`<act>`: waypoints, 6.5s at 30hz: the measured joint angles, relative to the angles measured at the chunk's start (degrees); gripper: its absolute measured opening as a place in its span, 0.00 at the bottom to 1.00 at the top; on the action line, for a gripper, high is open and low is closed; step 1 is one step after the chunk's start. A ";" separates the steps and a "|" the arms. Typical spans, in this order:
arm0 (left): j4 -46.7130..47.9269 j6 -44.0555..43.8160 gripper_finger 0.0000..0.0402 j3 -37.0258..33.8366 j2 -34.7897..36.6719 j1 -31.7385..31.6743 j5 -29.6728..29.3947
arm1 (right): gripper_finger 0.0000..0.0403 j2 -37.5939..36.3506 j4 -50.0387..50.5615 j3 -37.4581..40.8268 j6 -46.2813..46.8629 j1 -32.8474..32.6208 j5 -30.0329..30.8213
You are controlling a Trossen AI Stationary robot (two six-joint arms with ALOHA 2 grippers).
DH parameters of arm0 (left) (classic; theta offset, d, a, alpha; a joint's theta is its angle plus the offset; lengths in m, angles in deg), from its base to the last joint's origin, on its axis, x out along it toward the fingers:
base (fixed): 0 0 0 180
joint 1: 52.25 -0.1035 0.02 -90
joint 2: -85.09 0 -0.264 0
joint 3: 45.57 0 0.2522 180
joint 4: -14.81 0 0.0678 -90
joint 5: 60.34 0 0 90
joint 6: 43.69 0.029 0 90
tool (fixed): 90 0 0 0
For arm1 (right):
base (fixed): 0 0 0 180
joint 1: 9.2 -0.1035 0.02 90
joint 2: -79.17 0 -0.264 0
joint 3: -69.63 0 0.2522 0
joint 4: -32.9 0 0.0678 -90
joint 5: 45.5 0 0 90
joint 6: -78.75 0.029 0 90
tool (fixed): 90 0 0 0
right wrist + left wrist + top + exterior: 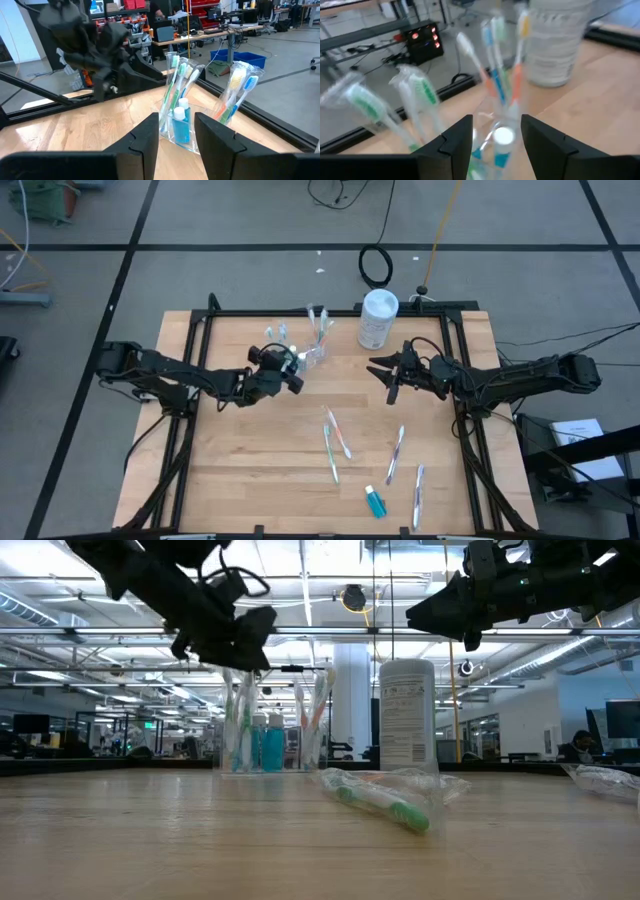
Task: Pick & Place toothbrushing station
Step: Put the blue mouthwash into the transparent organizer
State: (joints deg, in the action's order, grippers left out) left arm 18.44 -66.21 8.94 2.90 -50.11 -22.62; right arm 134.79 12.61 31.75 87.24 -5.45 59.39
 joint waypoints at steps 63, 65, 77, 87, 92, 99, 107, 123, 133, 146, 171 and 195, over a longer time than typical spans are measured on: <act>-4.09 7.99 0.44 0.04 3.39 4.21 32.71 | 0.29 46.53 67.27 -47.50 75.67 -37.84 -27.29; -4.09 7.43 0.44 0.04 3.39 4.21 32.71 | 0.29 46.53 66.94 -47.50 71.10 -37.53 -25.33; -2.91 4.19 0.44 0.04 3.39 4.71 32.68 | 0.34 46.53 61.83 -47.50 65.24 -36.11 -23.04; -2.90 4.63 0.44 0.04 3.39 4.69 32.68 | 0.52 46.53 62.10 -47.50 68.53 -38.14 -17.25; -2.89 5.70 0.44 0.04 3.39 4.69 32.67 | 0.57 47.28 61.68 -47.50 67.54 -41.47 -11.87; -2.85 5.70 0.44 0.02 3.39 4.69 32.66 | 0.58 53.56 55.68 -47.45 71.30 -43.76 -10.62; -2.98 5.82 0.44 -0.04 3.39 4.69 32.66 | 0.58 56.64 52.85 -47.74 61.94 -44.15 -11.47; -2.96 5.84 0.44 -0.04 3.39 4.69 32.66 | 0.33 56.92 53.83 -47.52 53.80 -44.23 -10.01; -2.94 5.83 0.44 -0.04 3.39 4.69 32.66 | 0.29 56.61 51.04 -47.43 54.25 -41.59 -9.44; -2.94 5.83 0.44 -0.02 3.39 4.69 32.66 | 0.25 52.77 53.16 -47.19 45.38 -36.93 -8.83; -0.40 12.28 0.44 0.08 1.65 6.52 55.36 | 0.25 51.13 56.62 -47.39 28.50 -32.66 -1.11; -30.29 4.16 0.56 0.04 -22.25 11.61 58.51 | 0.23 50.97 47.55 -47.50 20.13 -27.46 0.33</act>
State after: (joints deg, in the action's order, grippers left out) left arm -11.85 -62.06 8.99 -19.35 -38.50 35.89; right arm 185.76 60.15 -15.74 107.37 -32.91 59.72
